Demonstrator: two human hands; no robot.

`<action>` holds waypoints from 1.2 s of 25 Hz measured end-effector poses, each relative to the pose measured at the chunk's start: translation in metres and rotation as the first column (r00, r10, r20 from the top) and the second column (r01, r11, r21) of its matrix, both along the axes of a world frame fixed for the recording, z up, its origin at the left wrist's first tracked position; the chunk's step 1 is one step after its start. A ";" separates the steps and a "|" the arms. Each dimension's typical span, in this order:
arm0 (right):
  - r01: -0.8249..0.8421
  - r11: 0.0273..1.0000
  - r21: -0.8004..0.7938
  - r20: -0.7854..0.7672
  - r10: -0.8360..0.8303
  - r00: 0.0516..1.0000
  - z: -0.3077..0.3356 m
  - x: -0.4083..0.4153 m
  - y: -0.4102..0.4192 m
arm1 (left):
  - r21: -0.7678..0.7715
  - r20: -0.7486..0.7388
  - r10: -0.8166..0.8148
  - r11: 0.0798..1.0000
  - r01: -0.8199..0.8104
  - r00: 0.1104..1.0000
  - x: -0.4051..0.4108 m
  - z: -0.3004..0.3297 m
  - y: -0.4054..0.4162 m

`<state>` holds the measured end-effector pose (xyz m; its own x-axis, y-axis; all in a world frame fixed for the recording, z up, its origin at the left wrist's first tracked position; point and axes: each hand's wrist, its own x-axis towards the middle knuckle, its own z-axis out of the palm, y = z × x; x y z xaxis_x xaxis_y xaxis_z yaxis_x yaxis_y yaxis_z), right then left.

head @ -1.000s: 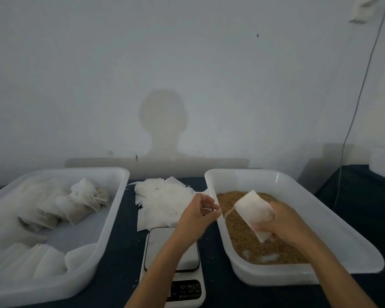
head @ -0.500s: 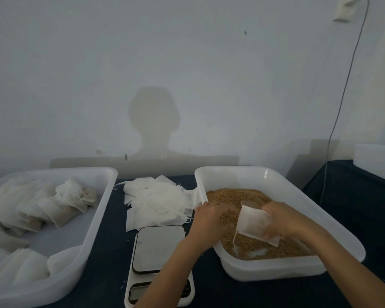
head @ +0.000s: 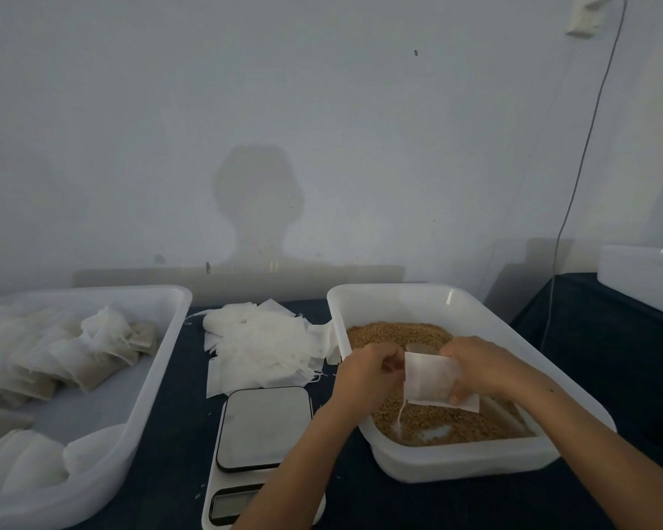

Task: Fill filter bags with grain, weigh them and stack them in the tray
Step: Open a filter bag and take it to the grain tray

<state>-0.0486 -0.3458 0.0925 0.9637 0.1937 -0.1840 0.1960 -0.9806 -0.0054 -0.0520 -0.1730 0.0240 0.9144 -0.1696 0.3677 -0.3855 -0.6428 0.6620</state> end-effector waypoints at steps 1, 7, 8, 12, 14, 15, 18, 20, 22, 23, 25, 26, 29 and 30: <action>-0.002 1.000 -0.009 0.006 0.003 1.000 0.001 0.001 0.000 | -0.005 -0.001 0.001 1.000 -0.001 1.000 0.001 0.000 0.000; -0.046 0.994 -0.098 0.013 0.048 0.999 0.004 0.003 0.002 | -0.013 -0.008 -0.010 1.000 0.010 1.000 0.001 -0.002 -0.002; -0.048 0.994 -0.102 0.013 0.050 0.999 0.004 0.004 0.001 | -0.010 -0.009 -0.010 1.000 0.010 1.000 0.001 -0.002 -0.002; -0.049 0.994 -0.102 0.006 0.050 0.999 0.002 0.005 0.000 | 0.001 -0.010 -0.015 1.000 0.015 1.000 0.001 -0.002 -0.002; -0.051 0.994 -0.101 0.002 0.052 0.999 -0.001 0.005 0.000 | 0.007 -0.011 -0.016 1.000 0.016 1.000 0.001 -0.002 -0.001; -0.046 0.995 -0.089 -0.001 0.046 0.999 -0.001 0.006 0.000 | 0.009 -0.013 -0.020 1.000 0.020 1.000 0.001 -0.002 -0.001; -0.029 0.999 -0.017 -0.027 0.028 0.999 -0.004 0.008 -0.004 | -0.001 -0.021 -0.032 0.999 0.032 0.999 0.002 0.000 -0.002; -0.025 0.999 0.040 -0.062 0.027 0.998 -0.011 0.009 -0.008 | -0.028 -0.040 -0.056 0.998 0.055 0.998 0.005 0.003 -0.002; -0.018 0.996 0.085 -0.063 0.023 0.998 -0.019 0.007 -0.011 | -0.034 -0.058 -0.091 0.995 0.089 0.994 0.007 0.007 -0.004; -0.015 0.993 0.115 -0.049 0.021 0.999 -0.022 0.006 -0.014 | -0.025 -0.062 -0.105 0.994 0.104 0.993 0.008 0.008 -0.005; 0.000 0.974 0.226 -0.032 0.008 0.999 -0.026 0.005 -0.020 | -0.028 -0.067 -0.115 0.993 0.113 0.991 0.009 0.010 -0.007; 0.032 0.942 0.334 -0.053 -0.015 0.998 -0.027 0.004 -0.024 | -0.067 -0.074 -0.112 0.992 0.107 0.991 0.009 0.012 -0.008; 0.229 0.658 0.717 -0.213 -0.105 0.971 -0.027 -0.003 -0.029 | -0.346 -0.132 -0.144 0.934 0.091 0.981 0.007 0.016 -0.003; 0.287 0.528 0.800 -0.268 -0.113 0.957 -0.029 -0.006 -0.028 | -0.425 -0.144 -0.169 0.900 0.094 0.975 0.006 0.017 0.000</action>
